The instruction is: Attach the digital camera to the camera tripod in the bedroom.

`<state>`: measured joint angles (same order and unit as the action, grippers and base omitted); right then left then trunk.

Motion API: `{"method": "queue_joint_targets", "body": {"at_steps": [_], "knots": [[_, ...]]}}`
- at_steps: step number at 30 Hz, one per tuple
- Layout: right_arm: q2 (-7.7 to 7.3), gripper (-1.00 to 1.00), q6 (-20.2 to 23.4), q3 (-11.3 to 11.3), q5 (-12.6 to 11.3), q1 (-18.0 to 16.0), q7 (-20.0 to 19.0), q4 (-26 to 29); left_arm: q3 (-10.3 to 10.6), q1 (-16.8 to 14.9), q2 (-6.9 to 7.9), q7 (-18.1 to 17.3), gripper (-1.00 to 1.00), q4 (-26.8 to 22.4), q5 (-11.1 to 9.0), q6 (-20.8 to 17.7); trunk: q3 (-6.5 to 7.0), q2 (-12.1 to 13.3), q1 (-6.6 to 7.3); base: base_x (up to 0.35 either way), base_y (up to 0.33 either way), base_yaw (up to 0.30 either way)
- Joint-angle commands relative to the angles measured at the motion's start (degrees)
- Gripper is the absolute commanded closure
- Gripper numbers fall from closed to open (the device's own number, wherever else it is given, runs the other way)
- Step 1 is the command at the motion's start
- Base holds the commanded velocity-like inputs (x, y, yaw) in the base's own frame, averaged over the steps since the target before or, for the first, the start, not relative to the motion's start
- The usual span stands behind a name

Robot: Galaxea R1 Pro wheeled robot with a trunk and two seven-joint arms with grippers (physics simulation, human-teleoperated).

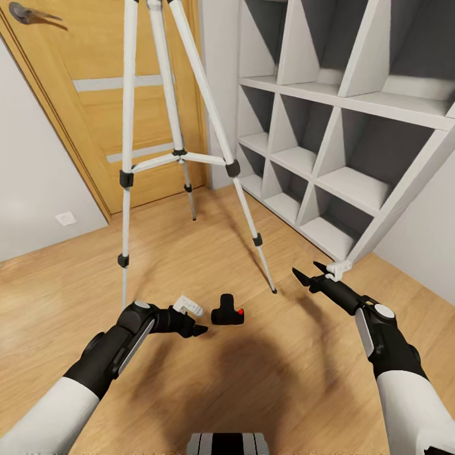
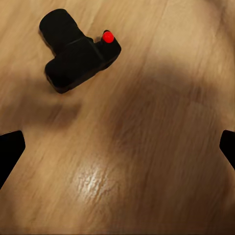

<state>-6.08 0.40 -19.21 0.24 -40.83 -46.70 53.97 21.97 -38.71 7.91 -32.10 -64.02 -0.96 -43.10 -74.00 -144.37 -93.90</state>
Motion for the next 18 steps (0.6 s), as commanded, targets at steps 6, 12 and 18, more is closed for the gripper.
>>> {"method": "queue_joint_targets", "body": {"at_steps": [6, 12, 18], "knots": [[0.02, -1.00, 0.0, -0.1, 0.0, 0.0, -0.3, 0.0, -0.9, -4.3, 0.18, -0.2, -1.00, 4.3, -0.1, -0.3, -1.38, -0.1, -0.14, 0.000, 0.000, 0.000], [0.02, -1.00, 0.0, -0.1, 0.0, 0.0, -0.3, 0.0, -1.3, -9.9, 0.06, -1.9, -1.00, 10.1, -0.1, -0.1, -2.71, -0.2, -0.30, 0.000, 0.000, 0.000], [0.02, -1.00, 0.0, -0.1, 0.0, 0.0, -0.3, 0.0, -1.4, -15.2, -0.16, -3.8, -1.00, 12.5, -0.1, -0.4, -4.04, -0.3, -0.45, 0.000, 0.000, 0.000]]}}
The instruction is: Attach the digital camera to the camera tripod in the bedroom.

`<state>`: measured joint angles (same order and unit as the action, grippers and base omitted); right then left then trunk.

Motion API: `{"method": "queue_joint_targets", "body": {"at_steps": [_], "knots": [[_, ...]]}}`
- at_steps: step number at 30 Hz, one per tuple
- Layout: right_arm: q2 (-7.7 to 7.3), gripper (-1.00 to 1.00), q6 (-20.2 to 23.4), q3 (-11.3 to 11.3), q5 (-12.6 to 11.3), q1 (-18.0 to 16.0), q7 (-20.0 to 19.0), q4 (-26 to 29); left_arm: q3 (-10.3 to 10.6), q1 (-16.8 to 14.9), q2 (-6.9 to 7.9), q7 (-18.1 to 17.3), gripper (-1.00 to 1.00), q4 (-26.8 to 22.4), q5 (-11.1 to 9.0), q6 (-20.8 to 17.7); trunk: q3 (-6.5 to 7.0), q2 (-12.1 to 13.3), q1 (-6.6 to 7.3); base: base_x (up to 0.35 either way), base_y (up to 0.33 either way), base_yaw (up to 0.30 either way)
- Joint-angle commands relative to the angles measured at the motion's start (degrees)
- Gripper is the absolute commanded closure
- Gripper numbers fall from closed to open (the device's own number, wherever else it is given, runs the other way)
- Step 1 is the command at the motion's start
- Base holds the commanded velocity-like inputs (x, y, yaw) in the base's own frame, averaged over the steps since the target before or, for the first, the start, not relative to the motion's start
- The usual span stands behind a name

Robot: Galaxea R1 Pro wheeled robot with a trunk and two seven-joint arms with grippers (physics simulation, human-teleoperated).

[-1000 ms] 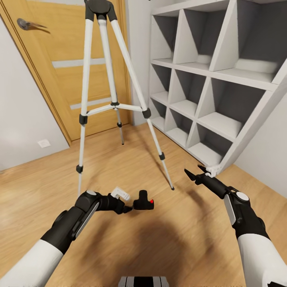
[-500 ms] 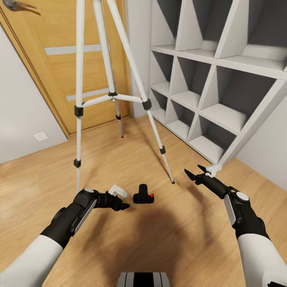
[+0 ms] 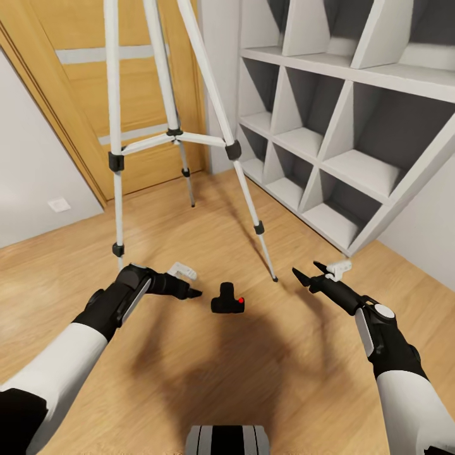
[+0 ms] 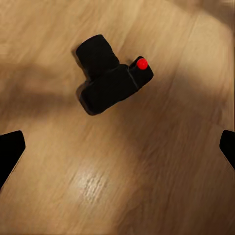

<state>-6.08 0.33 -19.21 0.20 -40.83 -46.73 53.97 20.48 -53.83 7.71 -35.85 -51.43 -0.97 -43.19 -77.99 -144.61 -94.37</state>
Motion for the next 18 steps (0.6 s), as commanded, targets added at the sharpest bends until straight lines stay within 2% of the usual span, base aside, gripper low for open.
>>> {"method": "queue_joint_targets", "body": {"at_steps": [1, 5, 10, 14, 18], "knots": [[0.02, -1.00, 0.0, -0.1, 0.0, 0.0, -0.3, 0.0, 0.1, -0.7, -0.10, -0.3, -1.00, 0.0, -0.1, -0.3, -0.27, 0.0, -0.01, 0.000, 0.000, 0.000], [0.02, -1.00, 0.0, -0.2, 0.0, 0.0, -0.4, 0.0, 0.1, -3.5, -0.57, -1.0, -1.00, 0.3, -0.1, -0.4, -1.16, -0.1, -0.12, 0.000, 0.000, 0.000], [0.02, -1.00, 0.0, -0.5, -0.1, 0.0, -0.5, 0.1, 0.1, -5.3, -0.65, -2.6, -1.00, -1.3, -0.1, -0.4, -2.27, -0.2, -0.24, 0.000, 0.000, 0.000], [0.02, -1.00, 0.0, -1.7, -0.1, 0.0, -0.5, 0.3, 0.5, -5.4, -0.52, -6.4, -1.00, -5.1, -0.1, -0.3, -3.15, -0.2, -0.35, 0.000, 0.000, 0.000], [0.02, -1.00, -0.1, -2.5, -0.1, 0.0, -0.5, 0.6, 0.9, -5.1, 0.24, -11.6, -1.00, -7.6, 0.0, -0.1, -4.04, -0.3, -0.45, 0.000, 0.000, 0.000]]}}
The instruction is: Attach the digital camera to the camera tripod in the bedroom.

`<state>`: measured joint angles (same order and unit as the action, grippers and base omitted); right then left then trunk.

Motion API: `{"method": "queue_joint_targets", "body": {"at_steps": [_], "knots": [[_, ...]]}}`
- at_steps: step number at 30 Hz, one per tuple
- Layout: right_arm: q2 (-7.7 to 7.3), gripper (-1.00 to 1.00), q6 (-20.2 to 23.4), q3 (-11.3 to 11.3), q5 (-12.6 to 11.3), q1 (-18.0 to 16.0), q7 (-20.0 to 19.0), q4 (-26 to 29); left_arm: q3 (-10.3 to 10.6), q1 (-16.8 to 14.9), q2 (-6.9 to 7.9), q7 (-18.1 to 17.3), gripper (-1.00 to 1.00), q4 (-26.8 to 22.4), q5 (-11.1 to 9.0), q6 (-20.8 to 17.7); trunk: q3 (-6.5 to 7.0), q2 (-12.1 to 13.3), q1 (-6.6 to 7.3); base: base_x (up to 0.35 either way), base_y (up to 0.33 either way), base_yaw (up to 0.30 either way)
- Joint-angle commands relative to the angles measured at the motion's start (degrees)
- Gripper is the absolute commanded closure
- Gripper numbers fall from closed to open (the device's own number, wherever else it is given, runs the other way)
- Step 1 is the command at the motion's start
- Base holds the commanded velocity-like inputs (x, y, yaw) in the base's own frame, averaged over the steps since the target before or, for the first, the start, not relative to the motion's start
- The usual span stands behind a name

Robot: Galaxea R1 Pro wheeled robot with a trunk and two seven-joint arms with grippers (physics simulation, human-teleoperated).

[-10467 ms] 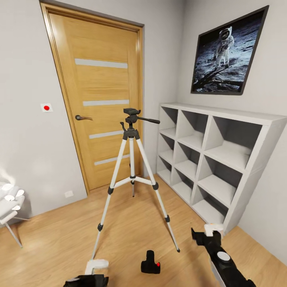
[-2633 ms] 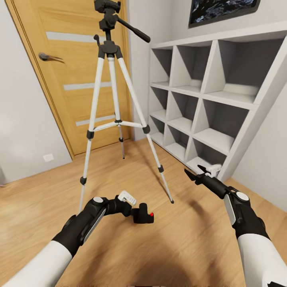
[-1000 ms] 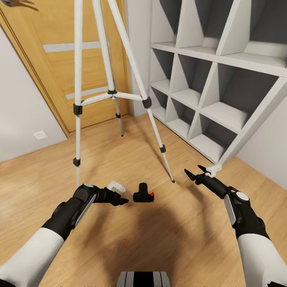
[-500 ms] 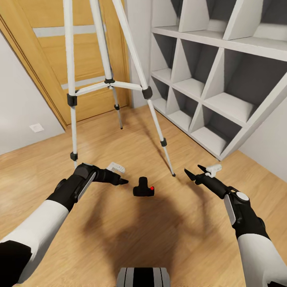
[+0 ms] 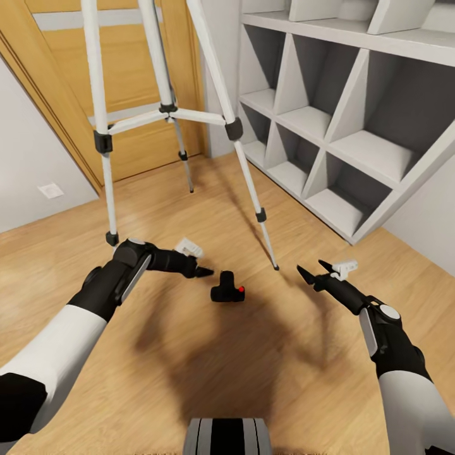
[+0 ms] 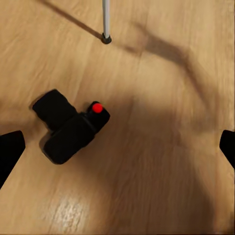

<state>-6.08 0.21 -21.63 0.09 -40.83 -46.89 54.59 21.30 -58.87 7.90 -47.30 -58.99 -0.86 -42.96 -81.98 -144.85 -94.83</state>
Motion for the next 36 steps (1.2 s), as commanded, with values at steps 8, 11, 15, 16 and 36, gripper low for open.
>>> {"method": "queue_joint_targets", "body": {"at_steps": [8, 11, 15, 16, 36], "knots": [[0.02, -1.00, -0.2, -0.8, 0.0, 0.0, 0.6, 0.4, 1.8, 0.3, 3.40, -11.3, -1.00, 0.8, 0.0, 4.4, -1.82, -0.1, -0.19, 0.000, 0.000, 0.000], [0.02, -1.00, -0.5, -0.9, 0.0, 0.0, 2.9, 0.4, 2.0, 0.4, 4.75, -13.8, -1.00, 3.2, 0.0, 9.6, -2.48, -0.2, -0.27, 0.000, 0.000, 0.000], [0.03, -1.00, -3.2, -0.9, 0.0, 0.0, 15.4, 0.6, 2.3, 0.4, 6.08, -20.3, -1.00, 8.2, -0.1, 22.7, -3.37, -0.2, -0.37, 0.000, 0.000, 0.000], [0.03, -1.00, -4.3, -0.8, 0.0, 0.0, 17.1, 0.6, 2.3, 0.4, 6.13, -21.2, -1.00, 9.0, -0.2, 24.0, -3.59, -0.2, -0.40, 0.000, 0.000, 0.000], [0.26, -1.00, -25.7, 1.9, 0.0, 0.0, 23.7, 0.7, 1.3, 0.4, 4.08, -23.8, -1.00, 18.1, -0.3, 31.0, -8.02, -0.5, -0.91, 0.000, 0.000, 0.000]]}}
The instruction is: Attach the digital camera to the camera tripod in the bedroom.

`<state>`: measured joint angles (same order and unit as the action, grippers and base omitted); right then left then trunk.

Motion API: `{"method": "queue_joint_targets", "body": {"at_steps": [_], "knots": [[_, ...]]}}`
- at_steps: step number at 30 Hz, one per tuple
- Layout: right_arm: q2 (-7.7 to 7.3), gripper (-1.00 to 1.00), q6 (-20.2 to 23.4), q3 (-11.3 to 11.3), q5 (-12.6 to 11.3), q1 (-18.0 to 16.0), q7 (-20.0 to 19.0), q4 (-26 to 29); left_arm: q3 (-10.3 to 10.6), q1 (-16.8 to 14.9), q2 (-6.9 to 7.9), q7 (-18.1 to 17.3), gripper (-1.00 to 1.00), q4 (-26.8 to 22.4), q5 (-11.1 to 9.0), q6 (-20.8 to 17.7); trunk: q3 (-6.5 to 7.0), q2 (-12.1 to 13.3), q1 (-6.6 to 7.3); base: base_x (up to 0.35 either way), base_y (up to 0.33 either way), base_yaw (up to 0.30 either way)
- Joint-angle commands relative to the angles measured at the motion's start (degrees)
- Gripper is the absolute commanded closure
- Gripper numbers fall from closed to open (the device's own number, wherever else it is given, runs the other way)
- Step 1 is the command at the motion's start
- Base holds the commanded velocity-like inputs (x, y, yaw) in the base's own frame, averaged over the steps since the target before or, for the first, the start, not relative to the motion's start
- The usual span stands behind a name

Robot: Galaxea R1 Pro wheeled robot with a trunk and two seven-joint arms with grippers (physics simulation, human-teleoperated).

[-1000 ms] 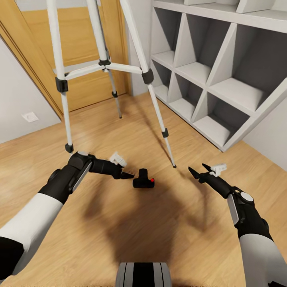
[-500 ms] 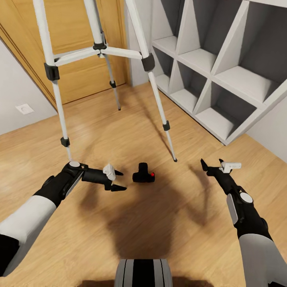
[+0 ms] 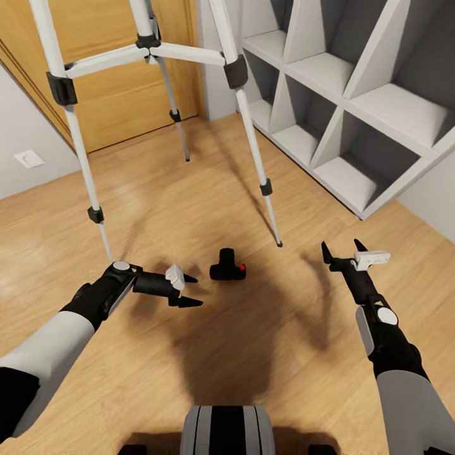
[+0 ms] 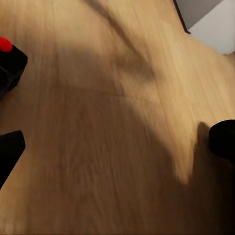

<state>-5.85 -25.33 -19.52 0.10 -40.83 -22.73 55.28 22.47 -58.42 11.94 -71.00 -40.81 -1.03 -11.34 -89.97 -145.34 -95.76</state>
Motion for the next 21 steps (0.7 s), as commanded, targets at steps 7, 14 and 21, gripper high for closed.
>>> {"method": "queue_joint_targets", "body": {"at_steps": [7, 14, 21], "knots": [[0.30, -1.00, -8.4, -0.1, 0.1, 0.1, -4.5, -0.4, 0.1, 0.0, 0.05, 0.5, -1.00, 0.9, -0.1, 10.8, -1.59, -0.1, -0.17, 0.000, 0.000, 0.000], [0.38, -1.00, -11.3, -0.1, 0.1, 0.2, -7.9, -1.6, -0.3, 0.0, 0.04, 0.9, -1.00, 7.4, -0.2, 25.0, -3.14, -0.2, -0.35, 0.000, 0.000, 0.000], [0.39, -1.00, -12.3, -0.1, 0.0, 0.2, -9.2, -2.4, -3.8, 0.0, 0.05, 1.0, -1.00, 9.9, -0.2, 28.3, -4.69, -0.3, -0.53, 0.000, 0.000, 0.000]]}}
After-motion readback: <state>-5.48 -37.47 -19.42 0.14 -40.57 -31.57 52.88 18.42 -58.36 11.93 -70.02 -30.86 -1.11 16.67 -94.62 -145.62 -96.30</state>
